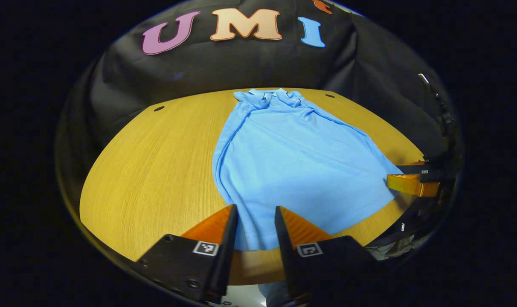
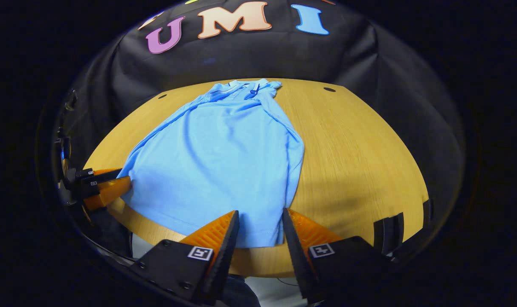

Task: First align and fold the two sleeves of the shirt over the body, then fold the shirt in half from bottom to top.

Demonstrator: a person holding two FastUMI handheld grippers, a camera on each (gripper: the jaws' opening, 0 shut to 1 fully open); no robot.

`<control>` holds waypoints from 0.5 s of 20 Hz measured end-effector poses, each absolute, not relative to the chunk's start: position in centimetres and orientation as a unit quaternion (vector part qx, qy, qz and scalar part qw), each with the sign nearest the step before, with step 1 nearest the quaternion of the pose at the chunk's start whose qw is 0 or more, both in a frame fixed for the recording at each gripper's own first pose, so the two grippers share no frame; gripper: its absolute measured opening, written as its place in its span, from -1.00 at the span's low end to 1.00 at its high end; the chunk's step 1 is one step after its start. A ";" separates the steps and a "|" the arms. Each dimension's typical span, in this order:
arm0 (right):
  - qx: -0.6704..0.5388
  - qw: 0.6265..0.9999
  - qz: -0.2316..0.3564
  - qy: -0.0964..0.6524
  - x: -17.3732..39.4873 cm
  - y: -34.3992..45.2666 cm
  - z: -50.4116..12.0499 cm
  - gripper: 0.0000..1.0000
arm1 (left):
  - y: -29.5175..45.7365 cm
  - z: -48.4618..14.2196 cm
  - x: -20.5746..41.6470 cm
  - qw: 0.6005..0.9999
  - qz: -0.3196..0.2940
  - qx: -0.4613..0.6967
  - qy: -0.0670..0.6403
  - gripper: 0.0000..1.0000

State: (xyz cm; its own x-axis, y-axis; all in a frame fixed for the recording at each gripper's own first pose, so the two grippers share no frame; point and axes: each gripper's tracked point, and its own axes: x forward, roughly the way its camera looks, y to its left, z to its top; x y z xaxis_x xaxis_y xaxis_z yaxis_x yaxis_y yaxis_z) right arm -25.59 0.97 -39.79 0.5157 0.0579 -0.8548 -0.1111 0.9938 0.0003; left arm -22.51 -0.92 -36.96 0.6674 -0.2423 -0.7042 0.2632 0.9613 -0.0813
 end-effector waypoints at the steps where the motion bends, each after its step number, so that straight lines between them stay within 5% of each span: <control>1: -0.026 0.869 0.055 0.491 -25.6 1.5 -39.9 0.12 | -1.3 -37.0 -22.5 0.915 -0.137 0.003 0.379 -0.33; 2: -0.018 0.868 0.065 0.492 -25.7 2.1 -39.8 -0.27 | -1.5 -36.8 -22.5 0.917 -0.130 -0.009 0.377 -0.54; 3: -0.011 0.867 0.065 0.494 -25.9 2.3 -39.7 -0.44 | -1.5 -36.9 -22.6 0.917 -0.122 -0.018 0.379 -0.96; 4: -0.002 0.865 0.069 0.497 -25.9 2.5 -39.8 -0.82 | -1.6 -37.0 -22.5 0.915 -0.118 -0.022 0.385 -0.99; 6: 0.019 0.863 0.064 0.501 -25.7 2.3 -39.6 -0.74 | -1.6 -37.1 -22.5 0.905 -0.116 -0.032 0.408 -1.00; 7: 0.027 0.861 0.059 0.504 -25.8 2.3 -39.5 -0.94 | -1.6 -37.0 -22.6 0.901 -0.113 -0.039 0.418 -1.00; 10: 0.029 0.862 0.061 0.503 -25.6 2.4 -39.3 -0.94 | -1.6 -36.9 -22.4 0.894 -0.106 -0.047 0.432 -1.00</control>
